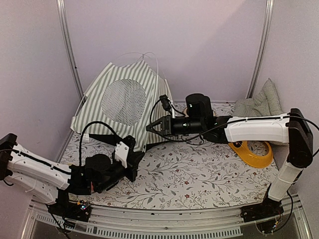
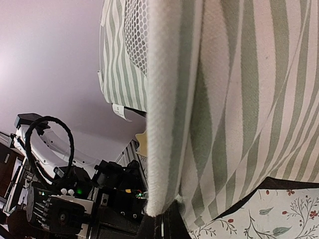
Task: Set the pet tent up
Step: Insert the tent pole into the pole socket of the pet tent.
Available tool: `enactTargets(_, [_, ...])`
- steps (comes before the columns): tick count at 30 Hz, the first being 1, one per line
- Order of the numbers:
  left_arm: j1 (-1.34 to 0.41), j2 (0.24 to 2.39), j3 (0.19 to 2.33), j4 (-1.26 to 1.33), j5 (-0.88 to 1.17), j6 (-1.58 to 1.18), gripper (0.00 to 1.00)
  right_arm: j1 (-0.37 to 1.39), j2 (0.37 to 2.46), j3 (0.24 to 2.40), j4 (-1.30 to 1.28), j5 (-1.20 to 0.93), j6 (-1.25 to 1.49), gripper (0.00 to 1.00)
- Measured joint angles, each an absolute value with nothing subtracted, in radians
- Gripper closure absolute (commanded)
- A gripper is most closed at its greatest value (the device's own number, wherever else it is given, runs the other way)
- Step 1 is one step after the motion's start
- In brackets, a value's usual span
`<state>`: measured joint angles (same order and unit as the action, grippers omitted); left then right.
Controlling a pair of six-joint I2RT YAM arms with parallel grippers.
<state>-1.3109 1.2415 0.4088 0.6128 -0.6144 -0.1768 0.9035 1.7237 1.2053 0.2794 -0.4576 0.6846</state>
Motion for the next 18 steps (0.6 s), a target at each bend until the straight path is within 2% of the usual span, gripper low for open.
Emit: enactTargets(18, [-1.290, 1.247, 0.434, 0.590, -0.591, -0.188, 1.00, 0.912, 1.724, 1.205, 0.286, -0.453, 0.692, 1.00])
